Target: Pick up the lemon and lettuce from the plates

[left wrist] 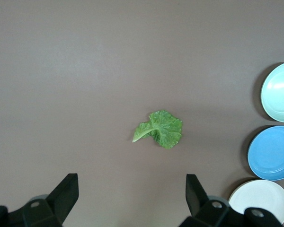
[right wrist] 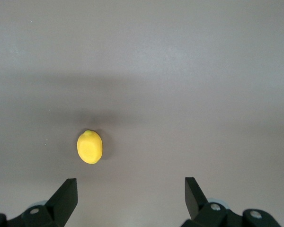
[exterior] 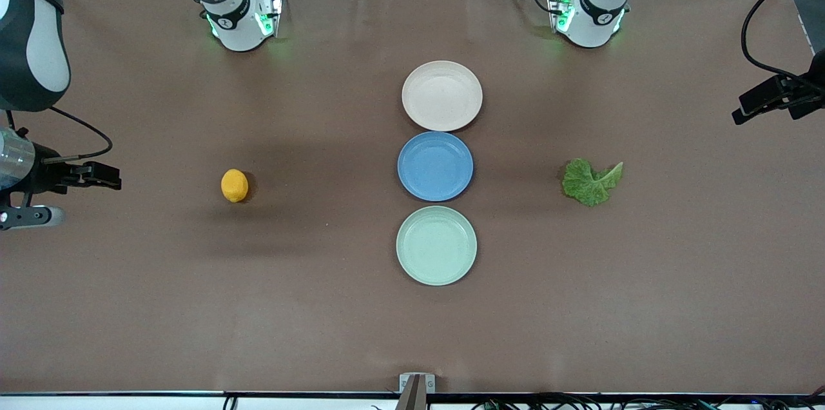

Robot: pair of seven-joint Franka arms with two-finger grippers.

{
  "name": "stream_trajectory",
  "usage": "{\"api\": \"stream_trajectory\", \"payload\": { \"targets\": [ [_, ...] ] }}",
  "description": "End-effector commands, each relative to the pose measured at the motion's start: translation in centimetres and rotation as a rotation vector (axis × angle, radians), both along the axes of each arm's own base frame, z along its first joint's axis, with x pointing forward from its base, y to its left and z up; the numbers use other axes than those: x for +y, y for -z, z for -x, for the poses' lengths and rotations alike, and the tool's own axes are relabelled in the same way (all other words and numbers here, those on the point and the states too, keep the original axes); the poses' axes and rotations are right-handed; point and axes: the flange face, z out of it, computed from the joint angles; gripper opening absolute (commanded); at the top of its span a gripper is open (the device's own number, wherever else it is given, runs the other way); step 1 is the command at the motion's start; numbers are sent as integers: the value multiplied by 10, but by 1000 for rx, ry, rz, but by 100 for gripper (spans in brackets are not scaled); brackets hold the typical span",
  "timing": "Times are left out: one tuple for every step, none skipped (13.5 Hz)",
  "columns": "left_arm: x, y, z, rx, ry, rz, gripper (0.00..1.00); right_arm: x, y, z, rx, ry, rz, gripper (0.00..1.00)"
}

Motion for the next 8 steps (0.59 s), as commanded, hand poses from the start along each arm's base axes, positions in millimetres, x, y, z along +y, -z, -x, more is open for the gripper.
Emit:
{"api": "stream_trajectory", "payload": {
  "targets": [
    [3,-7,-1,0,3,1,100,-7,-3,1,6,5,-19,100],
    [3,-6,-1,1,4,0,100,-7,-4,3,15,9,-29,100],
    [3,-7,-1,0,4,0,100,-6,-2,10,62,18,-33,100],
    [3,-8,-1,-2,4,0,100,-5,3,12,88,20,-43,100],
    [2,-9,0,-4,6,1,100,-4,2,14,89,25,-62,100],
    [2,-9,0,-4,7,1,100,-5,-2,17,94,29,-72,100],
    [2,-10,0,-5,7,1,100,-3,-3,20,105,24,-71,100],
    [2,-10,0,-5,7,1,100,2,-8,24,100,17,-67,100]
  ]
}}
